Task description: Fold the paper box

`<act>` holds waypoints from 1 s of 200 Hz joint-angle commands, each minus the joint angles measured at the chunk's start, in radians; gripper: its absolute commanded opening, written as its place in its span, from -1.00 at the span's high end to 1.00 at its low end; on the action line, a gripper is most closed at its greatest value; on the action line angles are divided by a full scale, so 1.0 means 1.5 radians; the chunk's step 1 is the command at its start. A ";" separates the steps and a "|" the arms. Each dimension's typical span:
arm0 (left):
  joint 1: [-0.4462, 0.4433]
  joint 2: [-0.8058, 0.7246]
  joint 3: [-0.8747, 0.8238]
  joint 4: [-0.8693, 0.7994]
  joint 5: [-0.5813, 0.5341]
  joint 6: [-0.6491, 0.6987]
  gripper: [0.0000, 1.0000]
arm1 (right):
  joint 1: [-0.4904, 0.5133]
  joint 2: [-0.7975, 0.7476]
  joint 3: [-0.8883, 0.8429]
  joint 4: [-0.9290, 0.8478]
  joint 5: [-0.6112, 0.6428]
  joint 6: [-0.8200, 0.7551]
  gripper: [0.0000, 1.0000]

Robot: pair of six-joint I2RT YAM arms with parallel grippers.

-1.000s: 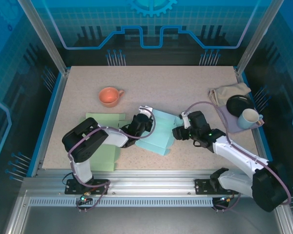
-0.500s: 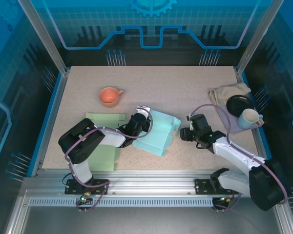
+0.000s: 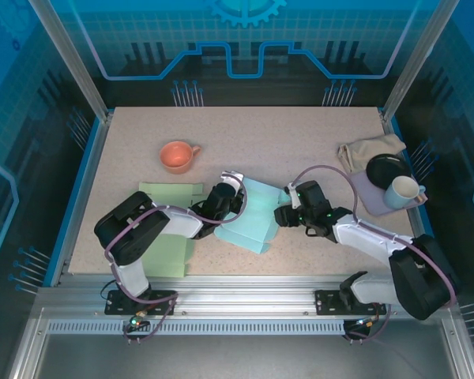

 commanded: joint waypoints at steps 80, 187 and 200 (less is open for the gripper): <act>0.002 0.008 0.001 -0.030 0.030 -0.010 0.86 | 0.053 0.048 0.012 0.096 -0.035 -0.041 0.08; -0.016 -0.004 0.017 -0.093 0.012 -0.092 0.88 | 0.109 0.041 0.022 0.143 -0.018 -0.063 0.18; -0.027 -0.012 0.019 -0.109 -0.006 -0.113 0.88 | 0.110 0.043 0.024 0.148 -0.009 -0.052 0.19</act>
